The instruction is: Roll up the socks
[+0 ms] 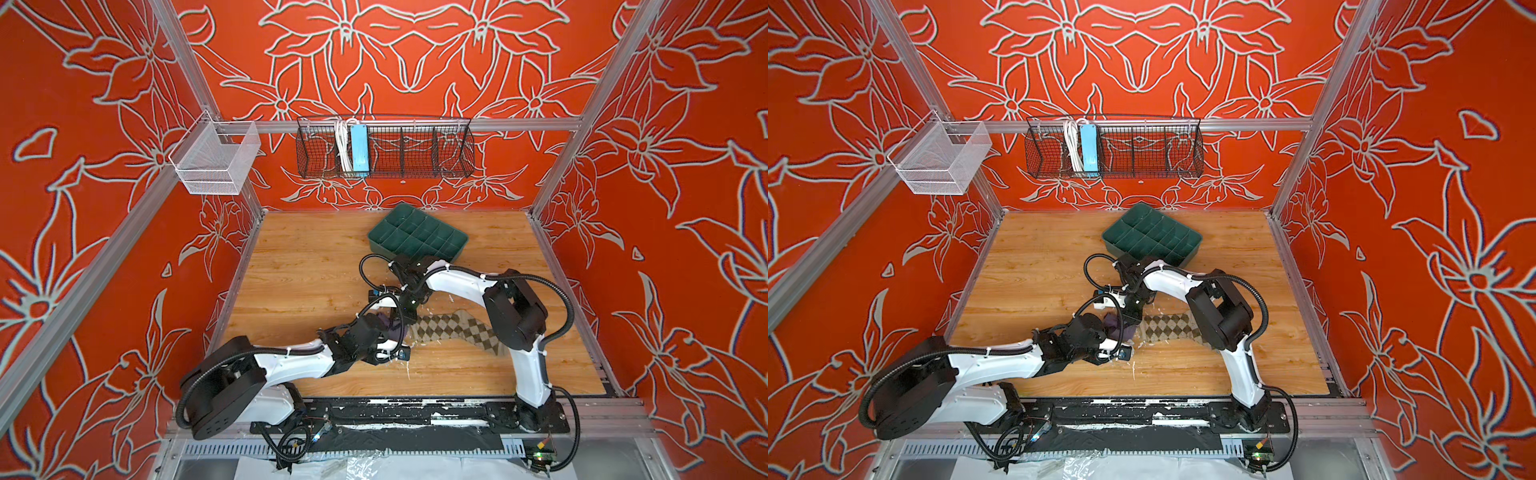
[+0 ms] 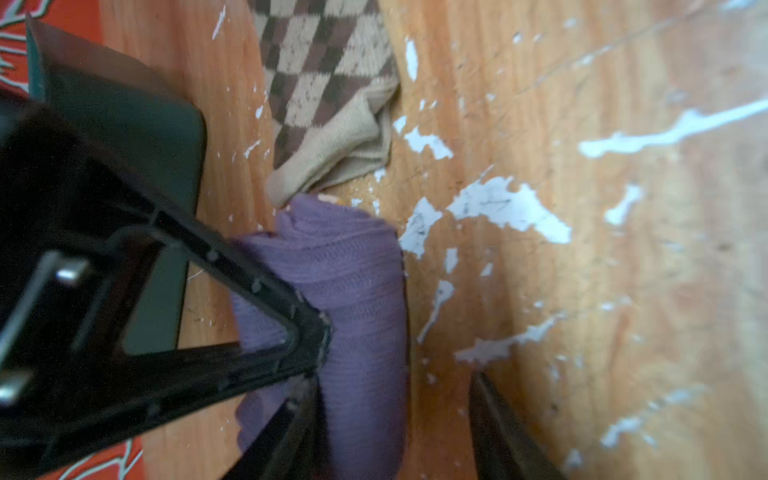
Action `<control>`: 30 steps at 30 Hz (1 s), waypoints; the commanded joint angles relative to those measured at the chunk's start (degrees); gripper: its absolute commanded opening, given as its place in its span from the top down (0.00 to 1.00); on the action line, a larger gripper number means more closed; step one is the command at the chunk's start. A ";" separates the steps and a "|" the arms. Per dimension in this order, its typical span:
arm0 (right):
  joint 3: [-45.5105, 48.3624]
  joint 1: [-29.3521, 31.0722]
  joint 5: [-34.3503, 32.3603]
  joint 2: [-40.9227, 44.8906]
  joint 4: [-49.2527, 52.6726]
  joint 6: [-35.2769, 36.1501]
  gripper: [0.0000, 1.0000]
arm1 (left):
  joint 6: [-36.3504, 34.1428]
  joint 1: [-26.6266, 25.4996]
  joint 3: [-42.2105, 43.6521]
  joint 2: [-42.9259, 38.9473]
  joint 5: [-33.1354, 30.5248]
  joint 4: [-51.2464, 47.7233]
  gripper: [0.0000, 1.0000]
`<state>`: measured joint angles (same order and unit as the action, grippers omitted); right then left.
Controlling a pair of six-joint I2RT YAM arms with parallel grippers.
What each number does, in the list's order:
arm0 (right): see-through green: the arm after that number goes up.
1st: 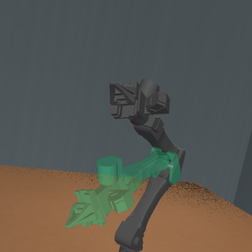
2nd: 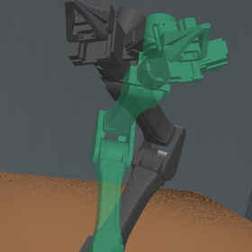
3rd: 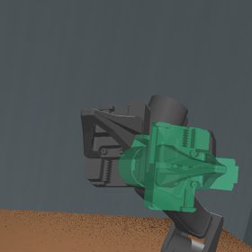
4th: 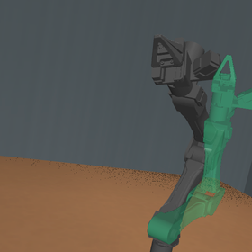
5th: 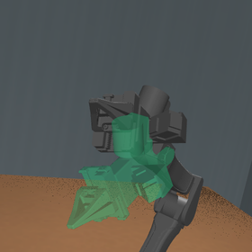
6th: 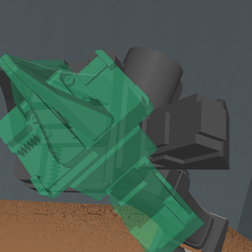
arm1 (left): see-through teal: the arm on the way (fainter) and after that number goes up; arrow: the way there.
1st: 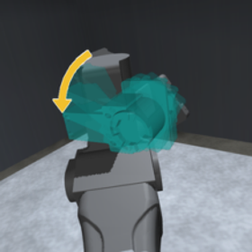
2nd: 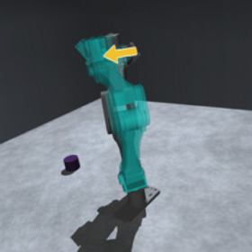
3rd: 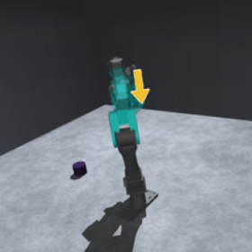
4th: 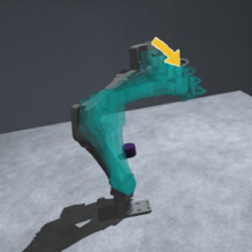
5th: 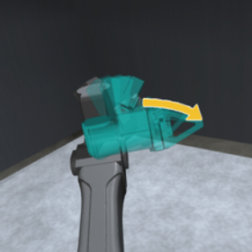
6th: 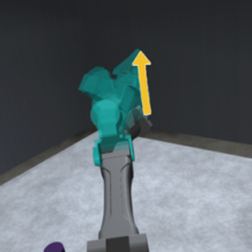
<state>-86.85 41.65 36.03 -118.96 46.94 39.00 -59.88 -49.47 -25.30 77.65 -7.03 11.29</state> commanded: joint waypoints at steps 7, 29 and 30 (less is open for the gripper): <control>1.70 -2.47 8.84 2.15 1.89 2.33 0.84 | 1.41 -0.01 -0.10 6.64 -7.16 2.97 1.00; 30.69 -23.02 -1.21 49.77 -40.41 -46.56 0.02 | 6.71 13.30 -15.74 6.02 20.33 -35.61 1.00; 31.10 -23.02 -4.22 51.38 -40.29 -49.48 0.02 | 6.83 13.83 -16.72 6.55 21.30 -36.71 1.00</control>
<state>-56.93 18.57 40.66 -71.24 11.68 4.54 -54.04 -37.21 -40.47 82.59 4.49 -9.58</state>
